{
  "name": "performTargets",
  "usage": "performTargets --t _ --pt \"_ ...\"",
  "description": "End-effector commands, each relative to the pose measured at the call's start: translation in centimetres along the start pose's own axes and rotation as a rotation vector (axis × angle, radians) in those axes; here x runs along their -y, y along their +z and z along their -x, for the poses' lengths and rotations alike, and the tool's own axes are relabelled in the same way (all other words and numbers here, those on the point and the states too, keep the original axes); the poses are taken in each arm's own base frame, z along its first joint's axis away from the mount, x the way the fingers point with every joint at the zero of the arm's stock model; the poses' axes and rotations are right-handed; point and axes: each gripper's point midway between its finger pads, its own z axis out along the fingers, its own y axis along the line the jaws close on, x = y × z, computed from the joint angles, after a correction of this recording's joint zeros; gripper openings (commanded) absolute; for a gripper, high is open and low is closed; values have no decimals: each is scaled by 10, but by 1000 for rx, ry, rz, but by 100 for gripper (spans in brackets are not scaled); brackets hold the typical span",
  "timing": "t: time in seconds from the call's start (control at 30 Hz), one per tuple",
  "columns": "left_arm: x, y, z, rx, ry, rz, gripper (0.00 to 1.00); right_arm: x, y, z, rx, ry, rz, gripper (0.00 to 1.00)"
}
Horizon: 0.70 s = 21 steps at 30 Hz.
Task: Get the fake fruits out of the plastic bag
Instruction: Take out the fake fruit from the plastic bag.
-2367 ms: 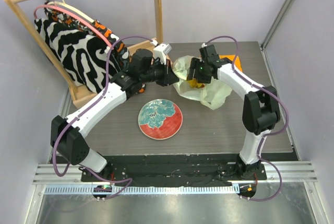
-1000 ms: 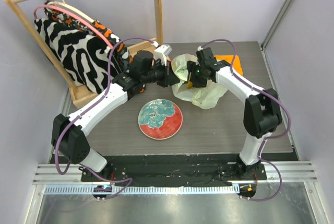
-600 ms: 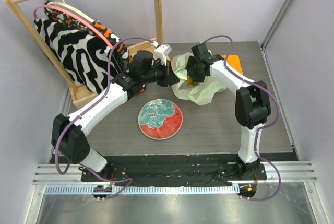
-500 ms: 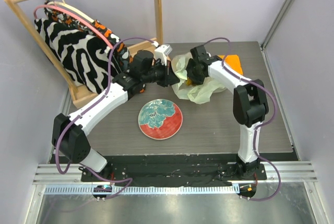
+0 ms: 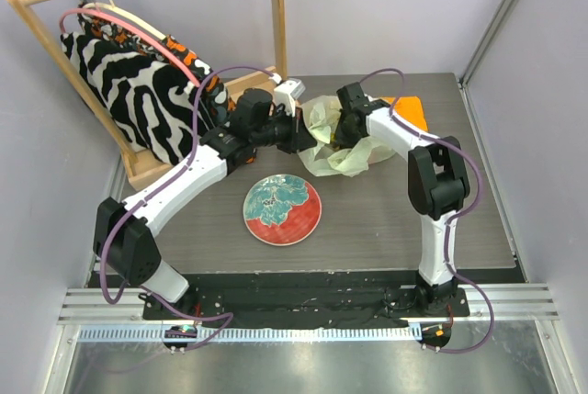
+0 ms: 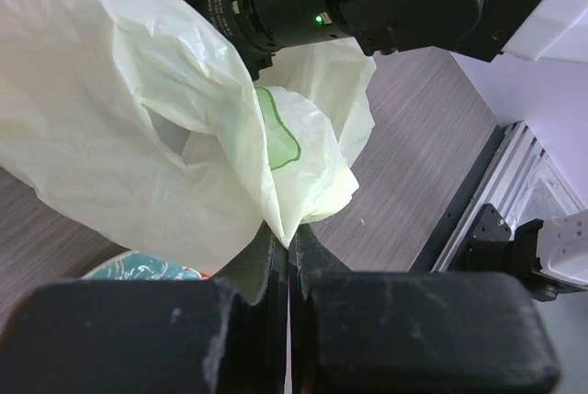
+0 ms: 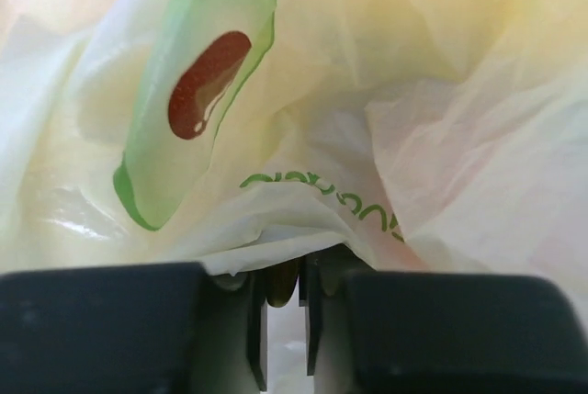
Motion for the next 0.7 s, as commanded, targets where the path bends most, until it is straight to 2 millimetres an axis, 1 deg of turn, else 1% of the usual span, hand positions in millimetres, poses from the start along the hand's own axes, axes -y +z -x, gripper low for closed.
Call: performTargets --t 0.0,0.07,0.1,0.17,0.2,0.23,0.27,0.3,0.33,0.4,0.43,0.47,0.5,0.53,0.57,0.6,0.63,0.67 --pt "4 -1 25 65 65 -4 0 -9 -45 32 102 -81 92 5" --pt "2 2 28 69 88 3 0 -3 -58 28 90 -100 103 2" --pt "-1 7 28 62 93 7 0 -6 -78 31 108 -106 134 1" --pt "-1 10 36 74 118 7 0 -4 -90 19 72 -134 168 1" --pt "-6 16 36 68 120 21 0 -6 -99 17 70 -149 190 1" --pt "-7 16 46 88 133 41 0 -6 -113 14 76 -191 218 1" --pt "-18 17 53 106 137 104 0 -3 -120 11 74 -208 216 1" --pt "-26 20 54 100 149 136 0 2 -126 10 73 -225 206 1" --pt "-29 18 70 131 162 152 0 6 -134 7 72 -241 207 1" --pt "-33 18 86 165 162 165 0 15 -143 -3 38 -338 215 1" --pt "-32 20 98 189 168 161 0 20 -153 -7 40 -366 218 1" --pt "-33 19 106 205 170 161 0 26 -157 -12 34 -431 211 1" --pt "-33 20 112 216 173 166 0 30 -162 -13 44 -459 207 1" --pt "-35 21 119 229 179 174 0 38 -162 -18 40 -483 190 1" --pt "-30 17 131 258 191 171 0 46 -171 -14 81 -498 158 1" --pt "-30 15 135 270 194 180 0 50 -174 -14 92 -528 144 1" --pt "-30 14 139 278 203 182 0 56 -173 -18 90 -540 131 1" --pt "-29 14 139 277 210 183 0 58 -180 -15 123 -548 127 1"
